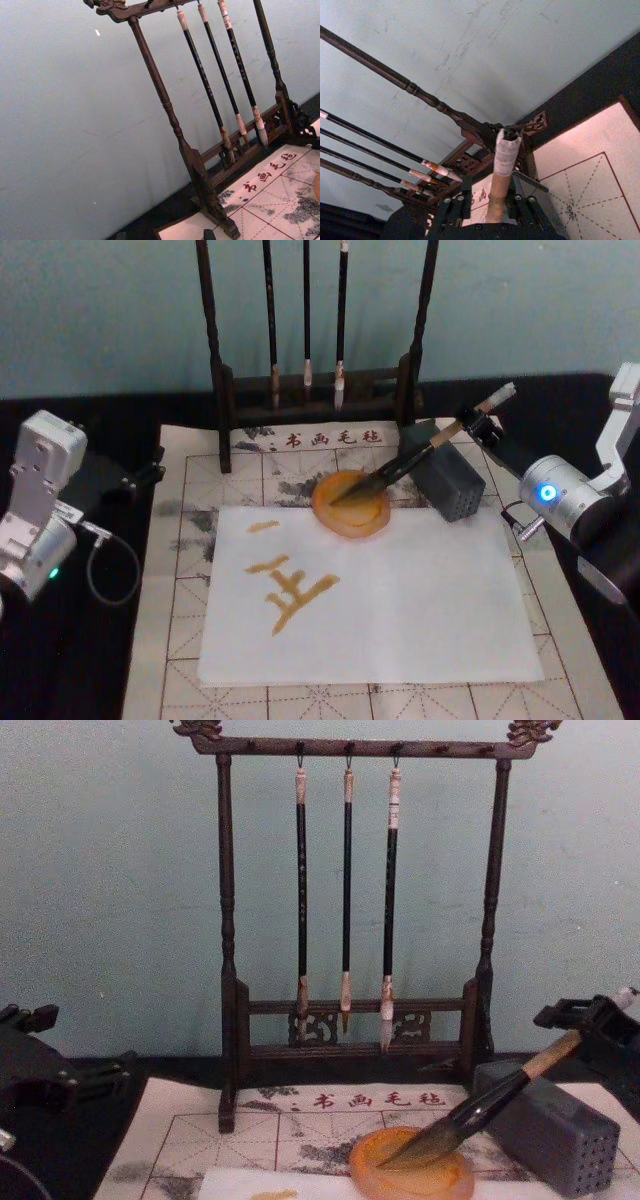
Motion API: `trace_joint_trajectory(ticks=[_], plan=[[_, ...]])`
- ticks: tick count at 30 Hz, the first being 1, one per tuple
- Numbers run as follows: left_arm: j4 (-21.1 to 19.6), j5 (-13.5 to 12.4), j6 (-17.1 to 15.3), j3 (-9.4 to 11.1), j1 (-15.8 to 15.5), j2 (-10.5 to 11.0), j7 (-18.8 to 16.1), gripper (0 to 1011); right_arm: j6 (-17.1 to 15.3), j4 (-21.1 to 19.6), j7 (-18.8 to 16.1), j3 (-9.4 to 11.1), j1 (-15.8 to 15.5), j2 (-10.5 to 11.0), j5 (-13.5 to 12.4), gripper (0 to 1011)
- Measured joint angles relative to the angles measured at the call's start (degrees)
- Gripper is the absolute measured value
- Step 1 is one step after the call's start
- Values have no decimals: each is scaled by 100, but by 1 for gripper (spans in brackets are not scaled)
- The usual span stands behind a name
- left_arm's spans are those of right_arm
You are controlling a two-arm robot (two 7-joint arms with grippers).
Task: Pick up the brush from the inkstone, write on the paper, then place the brush back to its original position.
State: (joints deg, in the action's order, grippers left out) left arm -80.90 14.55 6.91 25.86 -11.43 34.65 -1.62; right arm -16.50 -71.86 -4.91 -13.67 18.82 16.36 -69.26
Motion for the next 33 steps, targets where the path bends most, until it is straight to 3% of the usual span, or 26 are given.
trace_joint_trajectory(ticks=[9, 33], plan=[[0, 0, 0, 0, 0, 0, 0, 1001, -3, 0, 0, 1, 0, 0, 2, 187], [0, 0, 0, 0, 0, 0, 0, 1001, 97, -46, -101, -75, 12, 64, -89, 179]])
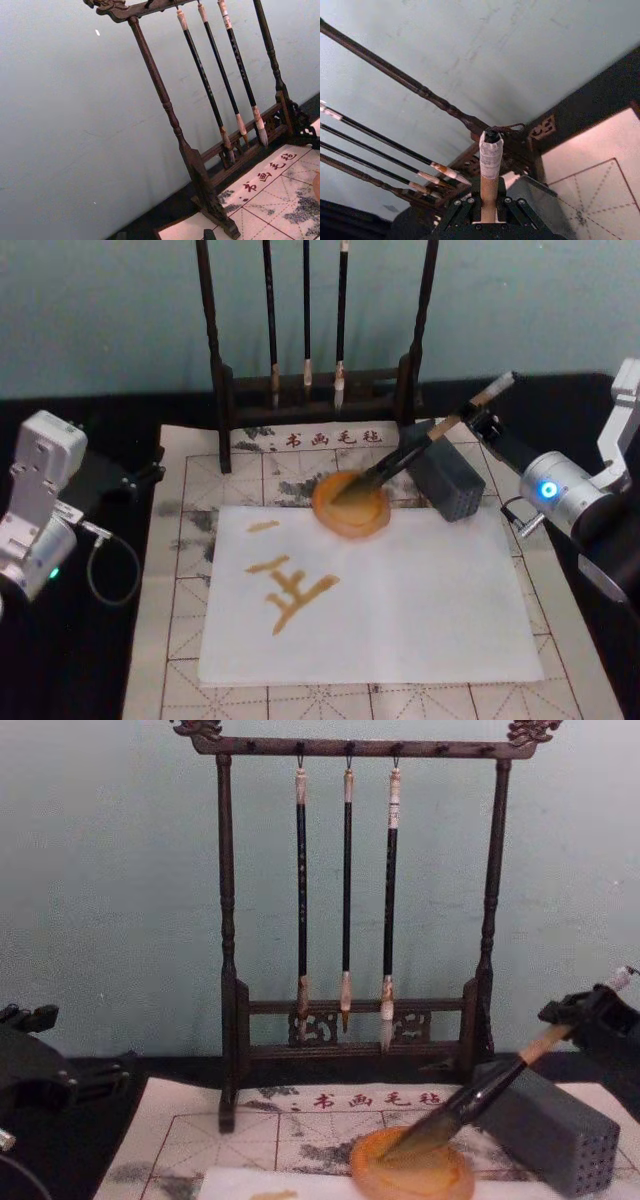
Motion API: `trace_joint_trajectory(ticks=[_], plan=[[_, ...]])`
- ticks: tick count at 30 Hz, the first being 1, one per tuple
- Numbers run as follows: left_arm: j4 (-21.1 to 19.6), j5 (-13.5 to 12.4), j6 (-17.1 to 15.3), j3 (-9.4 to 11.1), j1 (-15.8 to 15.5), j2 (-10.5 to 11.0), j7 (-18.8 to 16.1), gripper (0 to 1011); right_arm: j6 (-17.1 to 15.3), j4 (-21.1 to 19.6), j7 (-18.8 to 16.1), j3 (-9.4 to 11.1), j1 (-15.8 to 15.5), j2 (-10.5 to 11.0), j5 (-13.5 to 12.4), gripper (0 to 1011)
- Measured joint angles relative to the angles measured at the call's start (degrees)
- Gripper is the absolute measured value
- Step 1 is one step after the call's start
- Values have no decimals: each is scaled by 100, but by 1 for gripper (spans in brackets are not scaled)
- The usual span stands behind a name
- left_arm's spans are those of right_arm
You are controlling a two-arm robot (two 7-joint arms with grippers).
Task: Pick up the brush from the inkstone, write on the paper, then place the brush back to its original position.
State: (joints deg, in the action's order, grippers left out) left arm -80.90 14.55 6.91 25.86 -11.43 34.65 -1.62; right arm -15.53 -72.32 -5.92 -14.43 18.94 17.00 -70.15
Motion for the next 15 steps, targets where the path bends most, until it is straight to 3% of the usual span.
trace_joint_trajectory(ticks=[8, 15], plan=[[0, 0, 0, 0, 0, 0, 0, 1001, 193, -73, -164, -139, 46, 116, 8, 179], [0, 0, 0, 0, 0, 0, 0, 1001, 454, -193, -343, -397, 84, 330, 271, 179]])
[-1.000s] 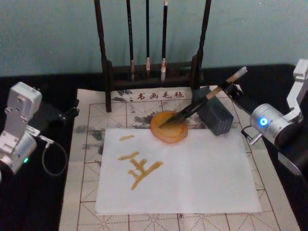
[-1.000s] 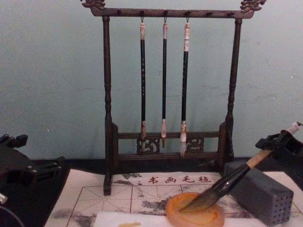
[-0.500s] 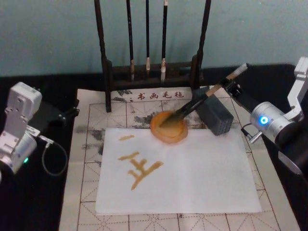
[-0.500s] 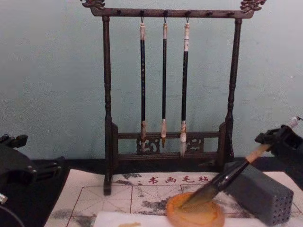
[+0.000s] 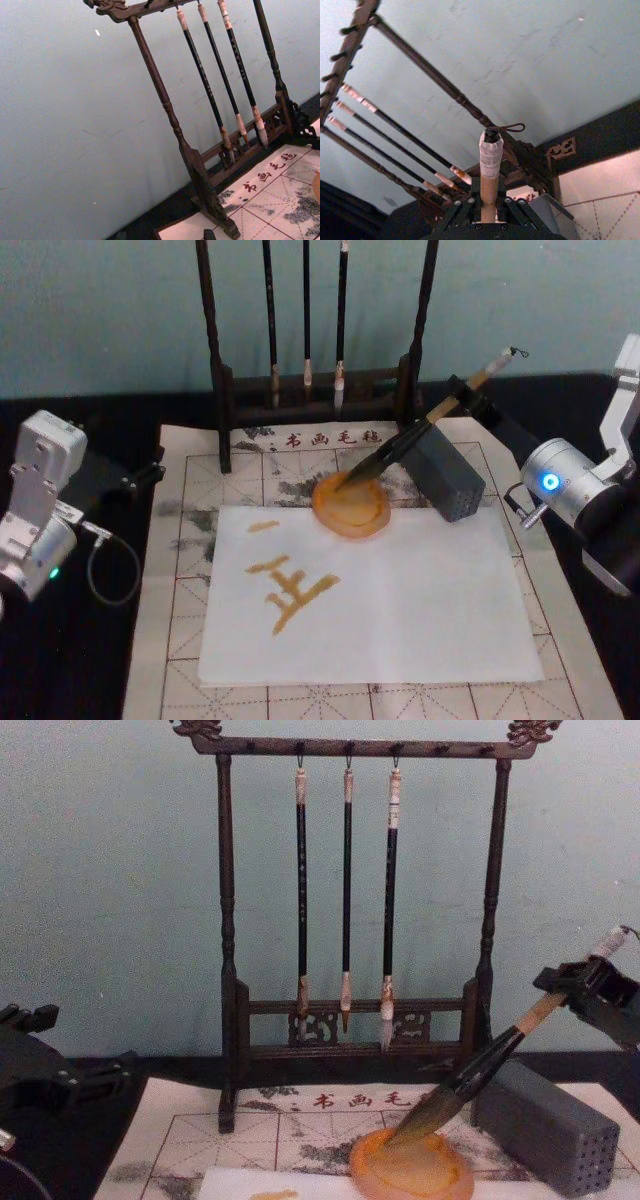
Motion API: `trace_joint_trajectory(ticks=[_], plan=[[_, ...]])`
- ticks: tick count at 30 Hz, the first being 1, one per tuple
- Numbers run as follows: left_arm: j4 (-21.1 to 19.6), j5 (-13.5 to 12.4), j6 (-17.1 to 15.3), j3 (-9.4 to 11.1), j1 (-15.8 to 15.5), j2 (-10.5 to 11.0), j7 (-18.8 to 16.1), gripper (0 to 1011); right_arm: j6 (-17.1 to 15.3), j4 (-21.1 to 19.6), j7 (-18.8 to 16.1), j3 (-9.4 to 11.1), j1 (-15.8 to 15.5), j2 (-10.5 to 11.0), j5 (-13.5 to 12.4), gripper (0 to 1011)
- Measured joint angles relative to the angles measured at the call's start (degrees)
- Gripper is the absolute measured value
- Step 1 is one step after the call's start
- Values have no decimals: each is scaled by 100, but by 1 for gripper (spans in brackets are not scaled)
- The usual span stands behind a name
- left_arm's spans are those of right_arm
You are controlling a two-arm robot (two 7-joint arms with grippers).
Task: Pick up the brush from the inkstone, write on the paper, then place the brush back to its original position.
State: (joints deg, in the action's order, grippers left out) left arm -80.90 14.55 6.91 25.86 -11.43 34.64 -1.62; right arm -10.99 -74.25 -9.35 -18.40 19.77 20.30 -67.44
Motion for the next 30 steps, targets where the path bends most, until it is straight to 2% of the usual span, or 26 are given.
trace_joint_trajectory(ticks=[4, 7, 16, 23, 24, 26, 30], plan=[[0, 0, 0, 0, 0, 0, 0, 1001, 91, -46, -78, -113, 18, 93, 133, 179], [0, 0, 0, 0, 0, 0, 0, 1001, 250, -85, -202, -245, 37, 182, 350, 179], [0, 0, 0, 0, 0, 0, 0, 1001, 519, -175, -438, -399, 66, 285, 822, 179], [0, 0, 0, 0, 0, 0, 0, 1001, 926, -241, -706, -550, 90, 391, 1475, 179], [0, 0, 0, 0, 0, 0, 0, 1001, 926, -241, -706, -550, 90, 391, 1475, 179], [0, 0, 0, 0, 0, 0, 0, 1001, 1105, -228, -814, -589, 107, 401, 1696, 179], [0, 0, 0, 0, 0, 0, 0, 1001, 1218, -175, -905, -604, 132, 384, 1863, 179]])
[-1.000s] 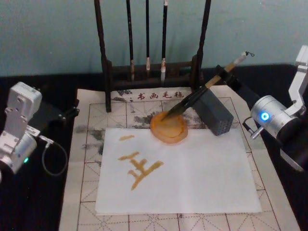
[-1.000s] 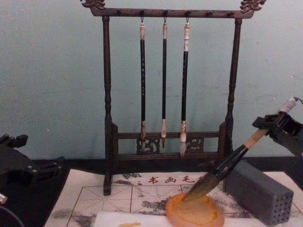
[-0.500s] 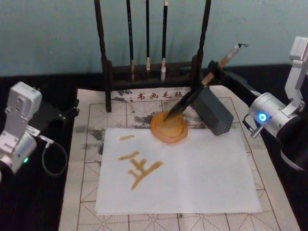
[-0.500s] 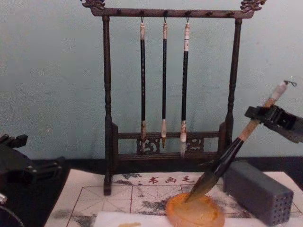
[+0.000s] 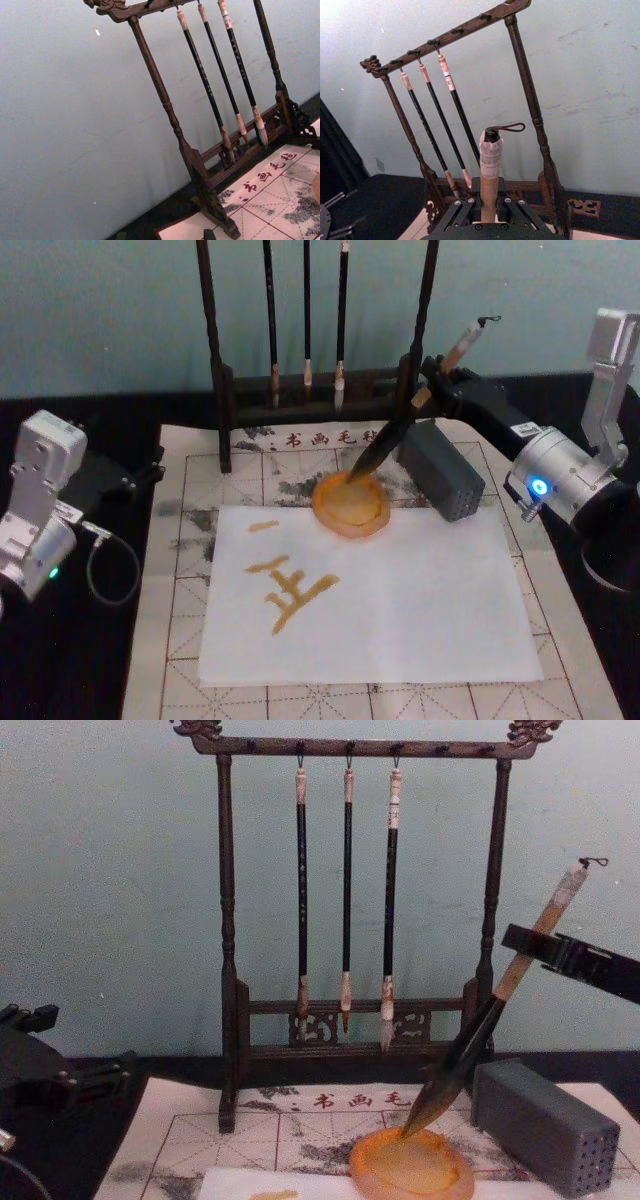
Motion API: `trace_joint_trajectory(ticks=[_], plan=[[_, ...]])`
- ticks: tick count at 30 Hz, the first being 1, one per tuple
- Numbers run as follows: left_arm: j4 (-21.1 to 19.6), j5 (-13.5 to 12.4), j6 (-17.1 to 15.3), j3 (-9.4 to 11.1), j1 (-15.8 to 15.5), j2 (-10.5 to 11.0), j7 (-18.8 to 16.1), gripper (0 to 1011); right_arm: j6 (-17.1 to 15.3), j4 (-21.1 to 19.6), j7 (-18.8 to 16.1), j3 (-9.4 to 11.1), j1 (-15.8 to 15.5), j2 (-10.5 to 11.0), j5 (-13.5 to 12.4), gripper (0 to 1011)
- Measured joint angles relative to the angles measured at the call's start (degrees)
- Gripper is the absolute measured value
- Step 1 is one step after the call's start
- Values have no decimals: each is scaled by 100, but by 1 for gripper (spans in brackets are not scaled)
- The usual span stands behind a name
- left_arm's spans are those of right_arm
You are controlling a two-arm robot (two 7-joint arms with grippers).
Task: Pick up the brush from the inkstone, write on the paper, then place the brush back to its original position.
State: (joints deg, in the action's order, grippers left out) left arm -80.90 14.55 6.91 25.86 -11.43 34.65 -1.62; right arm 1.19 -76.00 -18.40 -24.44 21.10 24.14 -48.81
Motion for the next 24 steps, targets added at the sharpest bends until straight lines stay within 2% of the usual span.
trace_joint_trajectory(ticks=[9, 24], plan=[[0, 0, 0, 0, 0, 0, 0, 1001, -39, 185, -38, 32, 56, -165, 105, 179], [0, 0, 0, 0, 0, 0, 0, 1001, -200, 370, 95, 222, 78, -456, 235, 179]])
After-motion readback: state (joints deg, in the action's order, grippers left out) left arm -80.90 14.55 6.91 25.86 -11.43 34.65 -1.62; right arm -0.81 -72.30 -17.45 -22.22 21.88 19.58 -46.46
